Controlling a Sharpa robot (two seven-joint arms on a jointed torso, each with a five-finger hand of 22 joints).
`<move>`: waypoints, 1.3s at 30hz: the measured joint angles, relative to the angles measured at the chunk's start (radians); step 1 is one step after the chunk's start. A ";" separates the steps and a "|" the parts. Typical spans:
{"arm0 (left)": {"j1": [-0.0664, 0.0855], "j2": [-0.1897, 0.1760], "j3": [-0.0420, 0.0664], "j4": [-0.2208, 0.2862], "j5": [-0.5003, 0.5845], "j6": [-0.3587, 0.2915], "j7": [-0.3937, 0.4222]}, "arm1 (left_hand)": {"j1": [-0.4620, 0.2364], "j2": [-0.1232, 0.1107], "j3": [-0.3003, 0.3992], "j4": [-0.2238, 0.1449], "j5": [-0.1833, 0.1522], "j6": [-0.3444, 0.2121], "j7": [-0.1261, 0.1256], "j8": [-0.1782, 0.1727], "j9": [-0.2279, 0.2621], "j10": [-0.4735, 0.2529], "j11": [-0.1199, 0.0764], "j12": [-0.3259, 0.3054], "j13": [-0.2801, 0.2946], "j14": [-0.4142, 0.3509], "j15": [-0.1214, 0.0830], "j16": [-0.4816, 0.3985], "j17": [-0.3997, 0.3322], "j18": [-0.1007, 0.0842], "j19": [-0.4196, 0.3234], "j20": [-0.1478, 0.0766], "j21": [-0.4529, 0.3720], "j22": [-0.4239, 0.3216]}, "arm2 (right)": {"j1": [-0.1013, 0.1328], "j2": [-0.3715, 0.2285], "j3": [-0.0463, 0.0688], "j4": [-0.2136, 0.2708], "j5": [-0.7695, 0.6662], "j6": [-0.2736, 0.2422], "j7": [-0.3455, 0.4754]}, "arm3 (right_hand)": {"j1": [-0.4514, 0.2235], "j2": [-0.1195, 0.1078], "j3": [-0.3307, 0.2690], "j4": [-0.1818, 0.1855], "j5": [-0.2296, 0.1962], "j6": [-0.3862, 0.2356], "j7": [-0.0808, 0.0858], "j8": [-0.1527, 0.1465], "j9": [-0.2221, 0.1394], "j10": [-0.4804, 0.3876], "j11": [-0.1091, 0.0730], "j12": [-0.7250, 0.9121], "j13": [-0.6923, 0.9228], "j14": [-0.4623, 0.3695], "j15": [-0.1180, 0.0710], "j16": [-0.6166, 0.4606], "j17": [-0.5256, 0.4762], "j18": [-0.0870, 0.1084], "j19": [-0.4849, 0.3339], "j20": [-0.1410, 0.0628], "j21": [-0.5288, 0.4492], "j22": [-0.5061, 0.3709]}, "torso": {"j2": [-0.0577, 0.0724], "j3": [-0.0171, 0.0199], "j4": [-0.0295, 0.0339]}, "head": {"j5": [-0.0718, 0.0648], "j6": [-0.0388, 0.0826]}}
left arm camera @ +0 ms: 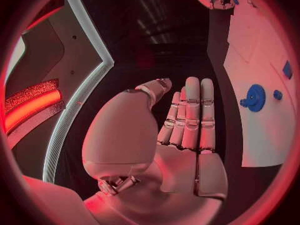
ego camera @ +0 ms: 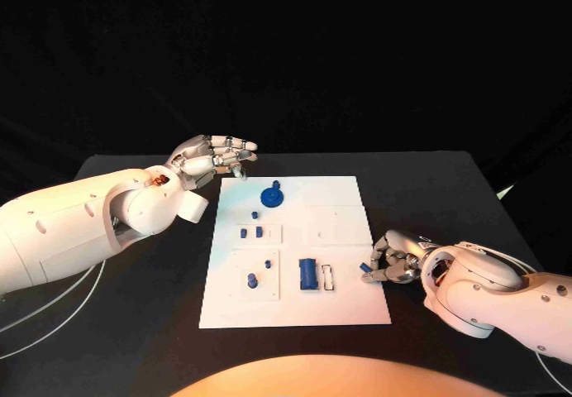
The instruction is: Assemble the parts on the task board
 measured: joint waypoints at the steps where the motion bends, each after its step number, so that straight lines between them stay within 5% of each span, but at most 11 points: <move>1: 0.000 0.000 0.000 0.000 0.000 0.000 0.000 | 0.000 0.000 0.000 0.000 0.000 0.000 0.000 0.000 0.000 0.000 0.000 0.000 0.000 0.000 0.000 0.000 0.000 0.000 0.000 0.000 0.000 0.000 | 0.000 0.001 0.000 0.000 -0.003 0.000 0.000 | 0.006 -0.006 0.012 -0.001 0.008 0.000 0.000 -0.007 0.000 0.000 0.000 -0.002 0.000 0.000 0.000 0.000 0.000 0.000 0.000 0.000 0.000 0.000 | 0.000 0.0000 0.0000 | 0.000 0.001; 3: 0.000 -0.001 0.000 0.000 0.000 0.000 0.000 | 0.000 0.000 0.000 0.000 0.000 0.000 0.000 0.000 0.000 0.000 0.000 0.000 0.000 0.000 0.000 0.000 0.000 0.000 0.000 0.000 0.000 0.000 | 0.000 0.004 0.002 0.004 -0.008 0.001 0.000 | 0.023 -0.023 0.051 -0.003 0.032 0.005 -0.005 -0.036 -0.006 -0.003 -0.005 -0.006 -0.001 0.000 0.000 0.000 0.000 0.000 0.000 0.000 0.000 0.000 | 0.000 -0.0001 0.0000 | 0.000 0.002; 5: 0.000 -0.001 0.000 0.001 0.000 0.000 0.000 | 0.000 0.000 0.000 0.000 0.000 0.000 0.000 0.000 0.000 0.000 0.000 0.000 0.000 0.000 0.000 0.000 0.000 0.000 0.000 0.000 0.000 0.000 | 0.000 0.005 0.002 0.009 -0.011 0.001 0.000 | 0.037 -0.037 0.089 0.002 0.066 0.011 -0.008 -0.039 -0.070 -0.002 -0.009 -0.009 -0.002 0.001 -0.001 0.000 0.000 0.000 0.000 0.000 0.000 0.000 | 0.000 -0.0002 0.0000 | 0.000 0.003; 9: 0.000 -0.001 0.000 0.001 0.000 0.000 -0.001 | 0.000 0.000 0.000 0.000 0.000 0.000 0.000 0.000 0.000 0.000 0.000 0.000 0.000 0.000 0.000 0.000 0.000 0.000 0.000 0.000 0.000 0.000 | 0.000 0.006 0.002 0.021 -0.012 -0.001 0.001 | 0.052 -0.052 0.184 0.016 0.131 0.014 -0.004 -0.043 -0.120 0.001 -0.012 -0.014 -0.012 0.004 -0.004 0.000 0.000 0.000 -0.004 -0.004 0.001 0.000 | 0.000 -0.0002 -0.0002 | 0.001 0.005; 12: 0.000 -0.002 0.000 0.001 0.000 0.000 -0.001 | 0.000 0.000 0.000 0.000 0.000 0.000 0.000 0.000 0.000 0.000 0.000 0.000 0.000 0.000 0.000 0.000 0.000 0.000 0.000 0.000 0.000 0.000 | 0.000 0.001 0.001 0.031 -0.010 -0.007 0.002 | 0.061 -0.061 0.279 0.075 0.205 0.012 -0.003 -0.027 -0.177 0.001 -0.012 -0.011 -0.036 0.006 -0.006 0.000 0.000 0.000 -0.004 -0.004 0.010 0.000 | 0.000 0.0000 -0.0006 | 0.002 0.006; 14: 0.000 -0.002 0.000 0.001 0.000 0.000 -0.001 | 0.000 0.000 0.000 0.000 0.000 0.000 0.000 0.000 0.000 0.000 0.000 0.000 0.000 0.000 0.000 0.000 0.000 0.000 0.000 0.000 -0.003 0.000 | 0.003 -0.004 -0.001 0.041 -0.004 -0.013 0.002 | 0.054 -0.068 0.317 0.113 0.224 0.007 -0.003 -0.019 -0.267 0.001 -0.012 -0.009 -0.035 0.006 -0.006 0.000 0.000 0.000 -0.004 -0.004 0.015 0.000 | 0.000 0.0004 -0.0007 | 0.003 0.006; 20: 0.000 -0.001 0.000 0.001 0.001 0.000 -0.001 | 0.006 0.006 0.003 0.003 0.000 0.000 0.000 0.000 0.000 0.000 0.000 0.000 -0.001 0.000 0.000 0.000 0.000 0.000 0.000 0.000 -0.004 -0.001 | 0.025 -0.006 -0.007 0.072 0.033 -0.021 0.002 | -0.064 -0.103 0.456 0.084 0.232 -0.012 0.001 0.009 -0.257 0.003 -0.018 -0.009 -0.031 0.006 -0.007 0.000 0.000 0.000 -0.004 -0.004 0.015 0.001 | 0.000 0.0010 -0.0011 | 0.004 0.009; 21: 0.000 0.000 0.000 0.001 0.001 0.000 -0.002 | 0.006 0.006 0.003 0.003 0.000 0.000 0.000 0.000 -0.001 0.000 0.000 0.000 -0.001 0.000 0.000 0.000 0.000 0.000 0.000 0.000 -0.004 -0.001 | 0.032 -0.005 -0.006 0.078 0.043 -0.023 0.003 | -0.078 -0.110 0.493 0.055 0.224 -0.013 0.001 0.010 -0.245 0.003 -0.018 -0.009 -0.031 0.006 -0.007 0.000 0.000 0.000 -0.004 -0.004 0.015 0.001 | 0.000 0.0009 -0.0011 | 0.004 0.009; 29: 0.000 0.002 0.000 0.001 0.001 0.001 -0.003 | 0.012 0.012 0.003 0.003 0.000 0.000 0.000 0.000 -0.001 0.000 0.000 0.000 -0.001 0.000 0.000 0.000 -0.001 0.000 0.000 0.000 -0.004 -0.001 | 0.048 0.011 -0.005 0.096 0.132 -0.034 0.009 | -0.152 -0.110 0.548 0.017 0.217 -0.022 0.003 0.011 -0.226 0.007 -0.014 -0.009 -0.031 0.006 -0.007 0.000 0.000 0.000 -0.004 -0.004 0.015 0.001 | 0.000 0.0002 -0.0010 | 0.005 0.009; 34: 0.000 0.001 0.000 0.001 0.001 0.001 -0.004 | 0.012 0.012 0.003 0.003 0.000 0.000 0.000 0.000 -0.001 0.000 0.000 0.000 -0.001 0.000 0.000 0.000 -0.001 0.000 0.000 0.000 -0.004 -0.001 | 0.049 0.036 -0.006 0.094 0.182 -0.040 0.012 | -0.216 -0.124 0.665 -0.095 0.176 -0.026 0.007 0.011 -0.217 0.007 -0.014 -0.009 -0.031 0.006 -0.006 0.000 0.000 0.000 -0.004 -0.004 0.015 0.001 | 0.000 0.0000 -0.0007 | 0.005 0.005; 39: 0.000 0.002 0.000 0.001 0.000 0.004 -0.005 | 0.012 0.012 0.003 0.003 0.000 0.000 0.000 0.000 -0.001 0.000 0.000 0.000 -0.001 0.000 0.000 0.000 -0.001 0.000 0.000 0.000 -0.003 -0.001 | 0.046 0.068 -0.006 0.079 0.214 -0.042 0.014 | -0.263 -0.131 0.676 -0.106 0.169 -0.026 0.007 0.008 -0.218 0.007 -0.014 -0.009 -0.031 0.006 -0.006 0.000 0.000 0.000 -0.004 -0.004 0.015 0.001 | 0.000 -0.0004 -0.0002 | 0.006 0.002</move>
